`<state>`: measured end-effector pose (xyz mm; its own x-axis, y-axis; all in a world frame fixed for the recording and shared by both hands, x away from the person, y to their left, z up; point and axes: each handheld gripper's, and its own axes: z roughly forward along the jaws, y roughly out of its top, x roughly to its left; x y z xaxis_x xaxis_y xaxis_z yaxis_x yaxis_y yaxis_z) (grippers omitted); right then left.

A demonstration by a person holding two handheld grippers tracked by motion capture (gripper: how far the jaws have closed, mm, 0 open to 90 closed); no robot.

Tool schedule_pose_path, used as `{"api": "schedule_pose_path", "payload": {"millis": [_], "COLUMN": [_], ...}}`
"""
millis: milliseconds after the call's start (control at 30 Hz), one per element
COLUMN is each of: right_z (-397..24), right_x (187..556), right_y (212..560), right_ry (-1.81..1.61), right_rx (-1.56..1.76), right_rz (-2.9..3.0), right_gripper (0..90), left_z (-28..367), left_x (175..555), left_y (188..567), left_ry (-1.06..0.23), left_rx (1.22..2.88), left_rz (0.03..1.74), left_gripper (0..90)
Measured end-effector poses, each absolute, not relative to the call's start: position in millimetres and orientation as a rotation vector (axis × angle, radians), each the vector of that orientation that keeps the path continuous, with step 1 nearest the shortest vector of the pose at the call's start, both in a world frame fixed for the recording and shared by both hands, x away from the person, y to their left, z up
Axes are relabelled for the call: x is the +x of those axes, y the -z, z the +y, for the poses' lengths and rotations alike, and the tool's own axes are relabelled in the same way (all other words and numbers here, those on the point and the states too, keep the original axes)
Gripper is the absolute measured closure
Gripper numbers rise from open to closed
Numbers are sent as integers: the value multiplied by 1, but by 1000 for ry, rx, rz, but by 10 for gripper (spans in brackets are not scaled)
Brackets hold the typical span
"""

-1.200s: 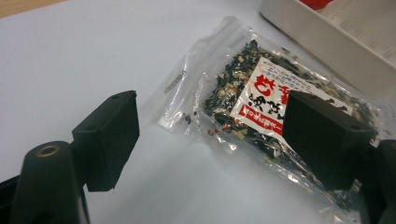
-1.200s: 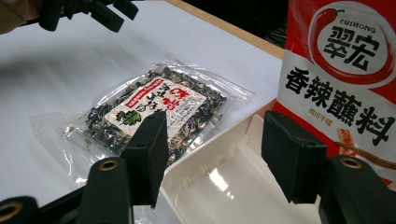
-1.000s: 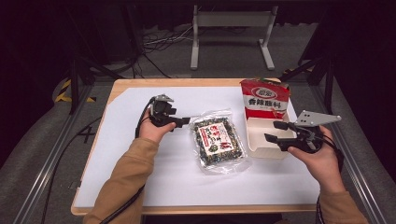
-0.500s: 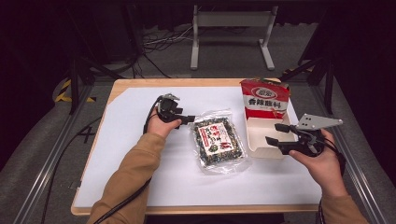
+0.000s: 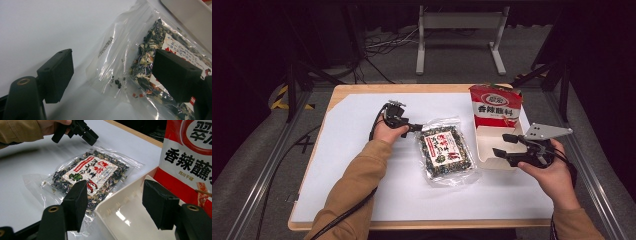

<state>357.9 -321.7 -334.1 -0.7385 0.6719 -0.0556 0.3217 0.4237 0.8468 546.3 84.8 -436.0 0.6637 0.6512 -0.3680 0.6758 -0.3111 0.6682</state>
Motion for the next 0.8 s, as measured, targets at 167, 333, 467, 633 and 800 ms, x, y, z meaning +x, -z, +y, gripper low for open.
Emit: {"api": "schedule_pose_path", "payload": {"millis": [167, 333, 467, 633, 800], "right_z": [-322, -322, -321, -320, -319], "right_x": [358, 358, 358, 359, 360], "right_y": [334, 335, 335, 337, 338], "right_ry": [-1244, -1242, -1243, -1240, -1237], "right_rx": [849, 850, 846, 846, 846], "right_rz": [2293, 2296, 2297, 2303, 2307], "right_gripper": [369, 367, 364, 362, 361], "left_z": [82, 75, 68, 66, 58], "left_x": [547, 545, 543, 540, 536], "left_y": [438, 440, 441, 441, 438], "left_ry": [71, 94, 72, 71, -7], "left_rx": [2026, 2055, 2120, 2143, 2204], "left_rz": [1012, 973, 957, 931, 936], "left_gripper": [200, 227, 231, 362, 399]}}
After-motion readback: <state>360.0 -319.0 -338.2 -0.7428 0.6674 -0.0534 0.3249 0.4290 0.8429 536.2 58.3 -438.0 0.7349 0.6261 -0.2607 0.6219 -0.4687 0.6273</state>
